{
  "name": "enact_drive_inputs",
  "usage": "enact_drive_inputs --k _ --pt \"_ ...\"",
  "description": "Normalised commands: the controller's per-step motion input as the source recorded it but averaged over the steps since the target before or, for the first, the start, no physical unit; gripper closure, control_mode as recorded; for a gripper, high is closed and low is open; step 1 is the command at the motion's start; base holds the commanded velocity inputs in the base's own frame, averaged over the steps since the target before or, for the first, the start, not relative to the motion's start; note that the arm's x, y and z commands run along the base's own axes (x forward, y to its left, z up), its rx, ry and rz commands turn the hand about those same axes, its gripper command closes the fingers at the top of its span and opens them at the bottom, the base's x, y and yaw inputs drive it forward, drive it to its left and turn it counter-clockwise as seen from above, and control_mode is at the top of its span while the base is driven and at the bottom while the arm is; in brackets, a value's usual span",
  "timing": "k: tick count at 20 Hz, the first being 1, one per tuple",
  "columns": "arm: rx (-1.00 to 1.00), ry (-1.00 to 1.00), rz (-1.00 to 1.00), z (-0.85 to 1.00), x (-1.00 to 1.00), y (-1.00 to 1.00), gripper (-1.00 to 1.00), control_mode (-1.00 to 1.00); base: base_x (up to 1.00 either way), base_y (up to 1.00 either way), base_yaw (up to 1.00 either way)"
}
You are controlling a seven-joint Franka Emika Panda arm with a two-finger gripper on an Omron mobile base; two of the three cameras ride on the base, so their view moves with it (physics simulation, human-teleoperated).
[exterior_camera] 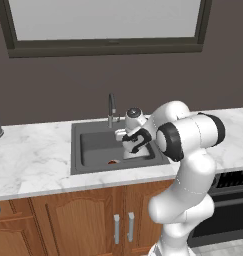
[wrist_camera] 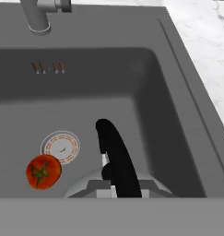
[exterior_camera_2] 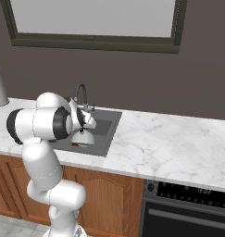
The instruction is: Open the cabinet, pick the kettle from the cabinet, and place it in the sink.
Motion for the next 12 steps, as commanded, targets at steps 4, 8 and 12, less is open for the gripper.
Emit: enact_drive_inputs --k 4,8,12 --pt "0.0 0.07 -0.14 -0.46 -0.22 0.17 1.0 -1.0 0.0 0.0 0.0" --pt "0.0 0.08 -0.14 -0.5 -0.22 0.19 1.0 -1.0 0.0 0.0 0.0" --pt "0.0 0.11 -0.13 -0.5 -0.17 0.19 1.0 -1.0 0.0 0.0 0.0"
